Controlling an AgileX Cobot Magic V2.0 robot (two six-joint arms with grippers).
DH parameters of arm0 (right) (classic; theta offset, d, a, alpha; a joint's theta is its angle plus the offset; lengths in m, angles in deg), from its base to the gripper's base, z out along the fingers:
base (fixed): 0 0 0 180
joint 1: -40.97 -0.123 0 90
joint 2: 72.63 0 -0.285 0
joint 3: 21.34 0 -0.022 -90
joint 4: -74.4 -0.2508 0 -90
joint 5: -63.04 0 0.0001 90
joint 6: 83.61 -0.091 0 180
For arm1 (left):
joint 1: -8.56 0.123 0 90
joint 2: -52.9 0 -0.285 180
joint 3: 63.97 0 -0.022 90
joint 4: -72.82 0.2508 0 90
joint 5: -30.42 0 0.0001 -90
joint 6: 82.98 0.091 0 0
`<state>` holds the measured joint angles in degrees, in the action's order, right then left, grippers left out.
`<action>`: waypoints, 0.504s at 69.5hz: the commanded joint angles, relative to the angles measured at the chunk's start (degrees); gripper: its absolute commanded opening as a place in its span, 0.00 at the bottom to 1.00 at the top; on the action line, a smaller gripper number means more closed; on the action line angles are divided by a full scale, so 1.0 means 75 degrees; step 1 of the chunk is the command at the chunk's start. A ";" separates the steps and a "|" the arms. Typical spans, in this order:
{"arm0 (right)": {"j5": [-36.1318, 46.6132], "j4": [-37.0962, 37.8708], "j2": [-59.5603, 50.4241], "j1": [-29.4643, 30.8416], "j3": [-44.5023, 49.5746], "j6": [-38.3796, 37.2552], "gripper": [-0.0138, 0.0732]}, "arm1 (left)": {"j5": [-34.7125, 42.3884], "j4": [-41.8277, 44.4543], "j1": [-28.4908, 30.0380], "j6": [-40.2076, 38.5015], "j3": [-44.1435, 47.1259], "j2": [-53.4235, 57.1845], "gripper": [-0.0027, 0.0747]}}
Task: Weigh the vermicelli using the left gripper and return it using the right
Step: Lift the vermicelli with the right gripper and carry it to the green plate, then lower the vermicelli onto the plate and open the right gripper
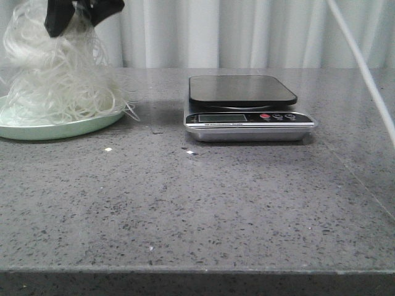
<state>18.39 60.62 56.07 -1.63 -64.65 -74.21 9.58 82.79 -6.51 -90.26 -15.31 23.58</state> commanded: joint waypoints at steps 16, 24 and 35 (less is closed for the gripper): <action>0.0405 -0.0118 -0.0243 0.0025 -0.0287 0.0084 0.34 | 0.0574 -0.0061 0.0018 -0.0028 -0.0207 -0.0029 0.21; 0.0405 -0.0118 -0.0243 0.0025 -0.0287 0.0084 0.34 | 0.0574 -0.0061 0.0018 -0.0028 -0.0207 -0.0029 0.21; 0.0405 -0.0118 -0.0243 0.0025 -0.0287 0.0084 0.38 | 0.0574 -0.0061 0.0018 -0.0028 -0.0207 -0.0029 0.21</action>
<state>18.48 60.49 58.18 -1.63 -64.65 -74.21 9.58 82.67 -6.51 -90.26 -15.31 23.58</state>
